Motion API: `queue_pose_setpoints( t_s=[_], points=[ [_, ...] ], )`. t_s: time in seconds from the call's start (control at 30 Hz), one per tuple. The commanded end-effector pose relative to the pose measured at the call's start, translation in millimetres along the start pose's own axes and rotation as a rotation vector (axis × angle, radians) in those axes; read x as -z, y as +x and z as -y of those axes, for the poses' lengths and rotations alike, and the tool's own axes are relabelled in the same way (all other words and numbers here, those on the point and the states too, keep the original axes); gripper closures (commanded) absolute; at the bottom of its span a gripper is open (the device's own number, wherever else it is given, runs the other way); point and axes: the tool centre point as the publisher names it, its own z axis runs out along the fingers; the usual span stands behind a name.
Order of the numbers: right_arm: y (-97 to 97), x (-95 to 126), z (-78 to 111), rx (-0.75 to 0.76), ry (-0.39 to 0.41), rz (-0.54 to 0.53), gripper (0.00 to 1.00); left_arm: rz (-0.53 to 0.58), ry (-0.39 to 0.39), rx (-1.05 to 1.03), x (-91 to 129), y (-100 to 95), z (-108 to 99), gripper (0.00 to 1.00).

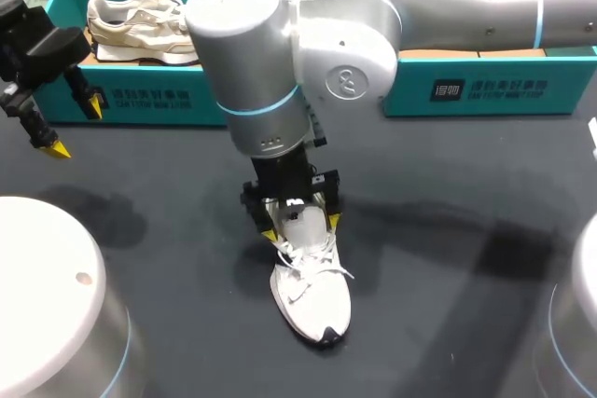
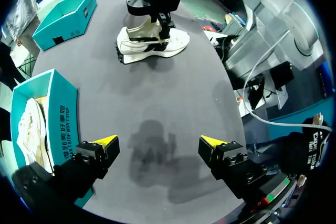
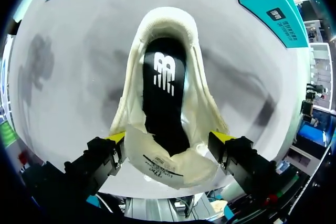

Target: Take the shoe out of the shoebox, open the shoe tongue, remove and reinsert the insole, then place the shoe into the shoebox

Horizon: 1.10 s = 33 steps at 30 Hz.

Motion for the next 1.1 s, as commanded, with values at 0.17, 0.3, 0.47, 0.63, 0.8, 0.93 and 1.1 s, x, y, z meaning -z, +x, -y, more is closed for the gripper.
queue_pose_setpoints(
  t_s=[0.17, 0.3, 0.47, 0.63, 0.8, 0.93, 1.1],
  points=[
    [-7.6, 7, 12.4, -0.029, -0.019, 0.010, 0.00, 0.001, -0.003, 0.000, 0, 0.9, 0, 0.00],
    [-11.2, 9, 25.2, -0.056, -0.024, 0.012, 0.00, 0.001, -0.003, 0.000, 0, 0.9, 0, 0.00],
    [-10.5, 19, 44.0, -0.063, -0.049, 0.011, 0.00, 0.001, -0.003, 0.000, 0, 0.9, 0, 0.00],
    [-1.5, 30, 63.2, -0.081, -0.058, 0.045, 0.00, 0.001, -0.003, 0.000, 0, 0.9, 0, 0.00],
    [4.1, 34, 66.4, -0.081, -0.070, 0.056, 0.14, 0.001, -0.003, 0.000, 0, 0.9, 0, 0.00],
    [5.5, 36, 67.5, -0.091, -0.074, 0.061, 0.58, 0.001, -0.003, 0.000, 0, 0.9, 0, 0.00],
    [5.4, 37, 73.4, -0.107, -0.079, 0.060, 0.63, 0.001, -0.003, 0.000, 0, 0.9, 0, 0.00]
  ],
)
